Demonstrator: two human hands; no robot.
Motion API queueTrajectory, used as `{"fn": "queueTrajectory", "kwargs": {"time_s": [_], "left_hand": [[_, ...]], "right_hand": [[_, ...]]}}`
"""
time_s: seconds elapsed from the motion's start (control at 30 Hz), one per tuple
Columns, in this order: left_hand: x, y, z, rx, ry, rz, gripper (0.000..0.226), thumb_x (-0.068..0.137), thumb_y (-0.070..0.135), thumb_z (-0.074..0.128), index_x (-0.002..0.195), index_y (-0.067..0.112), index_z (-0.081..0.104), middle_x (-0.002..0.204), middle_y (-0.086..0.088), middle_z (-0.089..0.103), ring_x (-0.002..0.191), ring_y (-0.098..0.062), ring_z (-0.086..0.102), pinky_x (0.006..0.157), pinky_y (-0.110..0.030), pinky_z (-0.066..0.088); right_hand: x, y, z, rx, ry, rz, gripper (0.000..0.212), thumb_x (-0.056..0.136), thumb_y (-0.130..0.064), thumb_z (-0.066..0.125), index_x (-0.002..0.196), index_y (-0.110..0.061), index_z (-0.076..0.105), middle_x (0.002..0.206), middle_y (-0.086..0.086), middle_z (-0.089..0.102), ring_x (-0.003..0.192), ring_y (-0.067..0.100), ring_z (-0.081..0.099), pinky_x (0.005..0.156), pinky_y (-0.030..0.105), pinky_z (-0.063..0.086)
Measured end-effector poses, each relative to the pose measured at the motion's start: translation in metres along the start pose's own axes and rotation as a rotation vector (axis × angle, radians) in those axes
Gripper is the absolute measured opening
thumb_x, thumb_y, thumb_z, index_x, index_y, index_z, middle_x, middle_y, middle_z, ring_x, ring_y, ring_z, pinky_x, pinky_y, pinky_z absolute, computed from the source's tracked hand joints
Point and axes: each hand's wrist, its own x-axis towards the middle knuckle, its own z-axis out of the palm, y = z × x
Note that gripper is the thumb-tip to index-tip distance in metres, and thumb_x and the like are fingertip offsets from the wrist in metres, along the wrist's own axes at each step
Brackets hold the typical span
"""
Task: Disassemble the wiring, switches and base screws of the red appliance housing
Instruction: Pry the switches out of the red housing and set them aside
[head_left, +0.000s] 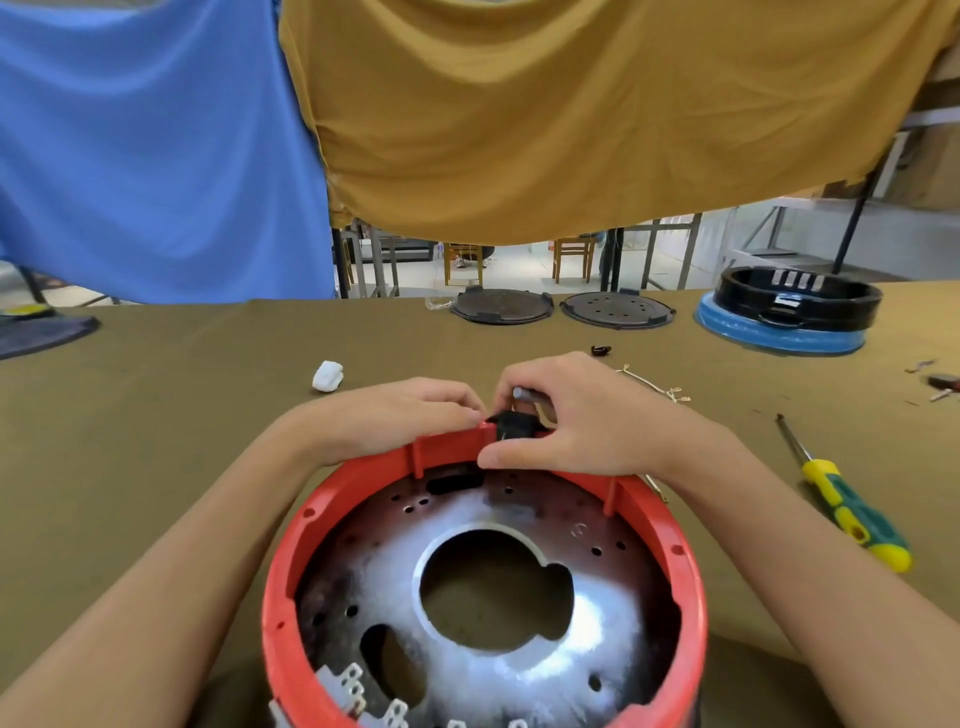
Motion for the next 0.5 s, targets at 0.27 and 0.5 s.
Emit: {"fn": "queueTrajectory", "kwargs": {"time_s": [0.27,0.5], "left_hand": [[-0.005,-0.011,-0.005,-0.065,0.016,0.037,0.024,0.098,0.043,0.055,0.101,0.025,0.071,0.1,0.004,0.072,0.094,-0.013,0.067,0.091,-0.032,0.049],[-0.011,-0.017,-0.015,-0.06,-0.034,0.046,0.02,0.09,0.039,0.066,0.107,0.03,0.071,0.104,-0.001,0.074,0.097,-0.025,0.07,0.09,-0.039,0.056]], "right_hand": [[0.004,0.005,0.004,0.211,0.431,0.053,0.016,0.084,-0.028,0.075,0.078,-0.014,0.068,0.061,-0.001,0.06,0.054,0.004,0.045,0.052,0.014,0.035],[-0.003,0.085,-0.013,0.082,0.34,0.62,0.044,0.098,-0.037,0.059,0.067,-0.008,0.045,0.061,0.005,0.044,0.054,0.017,0.037,0.052,0.028,0.03]]}}
